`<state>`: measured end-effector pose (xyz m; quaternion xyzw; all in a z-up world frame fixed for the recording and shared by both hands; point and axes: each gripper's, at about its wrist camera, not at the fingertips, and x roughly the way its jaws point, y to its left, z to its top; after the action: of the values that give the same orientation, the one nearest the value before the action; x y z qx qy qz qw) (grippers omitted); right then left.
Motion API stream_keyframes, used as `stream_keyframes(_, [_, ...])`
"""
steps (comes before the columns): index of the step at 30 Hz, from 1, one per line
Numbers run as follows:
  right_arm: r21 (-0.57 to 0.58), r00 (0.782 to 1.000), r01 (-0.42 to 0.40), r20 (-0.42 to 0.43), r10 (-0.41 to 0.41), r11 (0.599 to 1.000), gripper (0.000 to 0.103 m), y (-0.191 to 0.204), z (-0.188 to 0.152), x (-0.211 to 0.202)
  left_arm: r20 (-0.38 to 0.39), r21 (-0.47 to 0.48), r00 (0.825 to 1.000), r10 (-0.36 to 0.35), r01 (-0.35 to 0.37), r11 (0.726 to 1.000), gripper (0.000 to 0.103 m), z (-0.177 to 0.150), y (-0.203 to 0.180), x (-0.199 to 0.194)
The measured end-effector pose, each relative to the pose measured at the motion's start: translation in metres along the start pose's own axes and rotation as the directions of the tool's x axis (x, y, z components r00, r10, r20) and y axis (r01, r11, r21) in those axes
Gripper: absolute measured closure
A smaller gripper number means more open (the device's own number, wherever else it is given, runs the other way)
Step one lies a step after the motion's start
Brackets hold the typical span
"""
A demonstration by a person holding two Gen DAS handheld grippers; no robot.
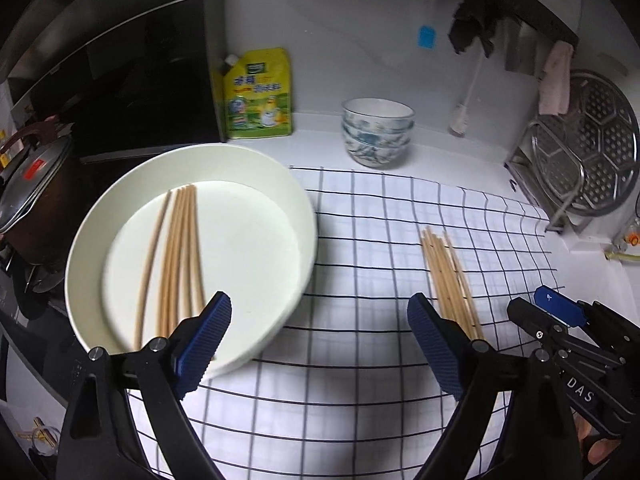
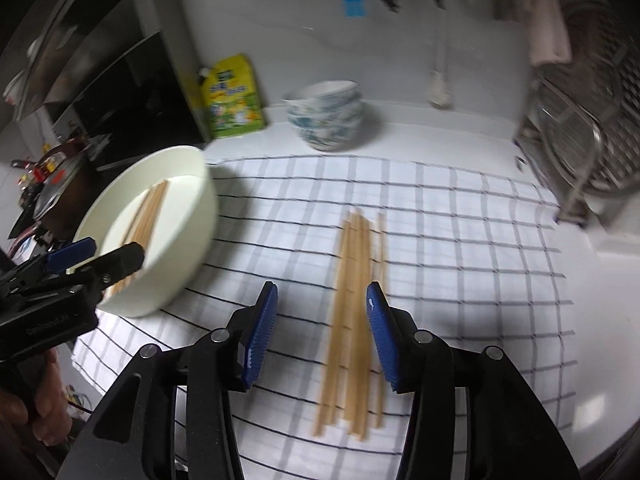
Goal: Organize utensils
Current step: 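Move both open tools back over the chopstick row, then close the right tool on a chopstick while the left tool grasps another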
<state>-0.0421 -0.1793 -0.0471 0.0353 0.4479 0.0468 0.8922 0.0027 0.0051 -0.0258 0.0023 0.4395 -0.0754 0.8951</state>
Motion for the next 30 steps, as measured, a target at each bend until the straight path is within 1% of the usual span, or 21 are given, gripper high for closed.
stream_keyframes(4, [0.028, 0.999, 0.038, -0.013, -0.037, 0.999, 0.053, -0.025, -0.015, 0.001, -0.009, 0.033, 1.000, -0.019, 0.019, 0.999, 0.015, -0.005, -0.022, 0.006])
stream_keyframes(8, [0.053, 0.997, 0.060, -0.048, -0.057, 0.997, 0.053, -0.047, -0.029, 0.012, -0.043, 0.062, 0.999, -0.030, 0.033, 0.998, 0.014, -0.014, -0.040, 0.016])
stream_keyframes(14, [0.053, 0.994, 0.068, -0.092, -0.063, 0.996, 0.053, -0.061, -0.044, 0.031, -0.079, 0.072, 0.996, -0.028, 0.033, 0.997, 0.014, -0.024, -0.052, 0.031])
stream_keyframes(20, [0.042, 0.991, 0.057, -0.124, -0.052, 0.997, 0.053, -0.064, -0.052, 0.052, -0.102, 0.078, 0.995, -0.015, 0.023, 0.997, 0.013, -0.032, -0.057, 0.039])
stream_keyframes(24, [0.027, 0.991, 0.049, -0.126, -0.045, 0.998, 0.053, -0.059, -0.053, 0.062, -0.115, 0.078, 0.993, -0.003, 0.012, 0.997, 0.013, -0.036, -0.056, 0.042])
stream_keyframes(30, [-0.024, 0.988, 0.090, -0.121, -0.092, 0.996, 0.053, -0.051, -0.051, 0.072, -0.123, 0.072, 0.992, 0.004, 0.005, 0.997, 0.013, -0.039, -0.055, 0.046])
